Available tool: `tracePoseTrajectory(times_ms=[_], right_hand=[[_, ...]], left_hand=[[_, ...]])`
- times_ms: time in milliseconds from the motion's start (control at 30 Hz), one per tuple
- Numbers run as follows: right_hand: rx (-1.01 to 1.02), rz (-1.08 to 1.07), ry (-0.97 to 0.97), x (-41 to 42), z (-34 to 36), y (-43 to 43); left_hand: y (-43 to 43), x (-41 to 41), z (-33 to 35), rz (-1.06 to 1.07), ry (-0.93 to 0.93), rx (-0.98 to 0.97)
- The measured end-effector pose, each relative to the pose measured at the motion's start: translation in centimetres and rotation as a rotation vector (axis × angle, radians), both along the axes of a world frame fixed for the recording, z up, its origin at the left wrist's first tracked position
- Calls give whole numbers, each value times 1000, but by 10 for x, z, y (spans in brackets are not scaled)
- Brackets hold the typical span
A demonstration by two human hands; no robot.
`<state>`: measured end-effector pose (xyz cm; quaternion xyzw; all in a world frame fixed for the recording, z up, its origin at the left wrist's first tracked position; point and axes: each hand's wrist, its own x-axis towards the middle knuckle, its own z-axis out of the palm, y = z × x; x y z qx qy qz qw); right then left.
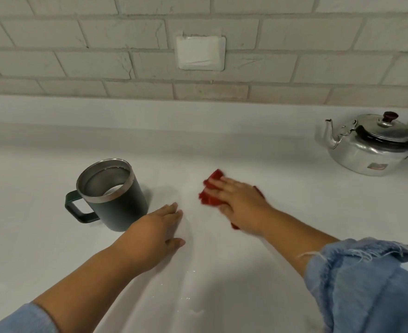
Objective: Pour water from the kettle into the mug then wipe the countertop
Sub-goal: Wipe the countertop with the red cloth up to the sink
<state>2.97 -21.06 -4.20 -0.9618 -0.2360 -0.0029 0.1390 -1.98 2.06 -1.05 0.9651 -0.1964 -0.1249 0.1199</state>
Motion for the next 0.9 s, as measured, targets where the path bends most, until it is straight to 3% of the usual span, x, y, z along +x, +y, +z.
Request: tracePoseTrajectory(times_ms=[100,167,300,400,500,567,700,900], right_hand=[[329,112,231,-16,10,8],[625,19,340,-8,25,-1],[866,-370,158,47,46,-59],[664,-738,115,88,36,-114],[191,-836,245,102,14,-128],[-83,-768,212,106,7,-112],[-221,-463,164,113,9,-57],[-109,28,23,67,4,23]], left_hand=[[1,-1,0,-2,0,-8],[2,-1,0,1,-2,-20],[1,-2,-2,17,5,-36],[2,-1,-2,12,8,-36],[1,1,-2,6,16,-35],[1,2,-2,7,21,-33],[2,2,-3,3,3,-36],[14,-7,3,-8,-70,-169]])
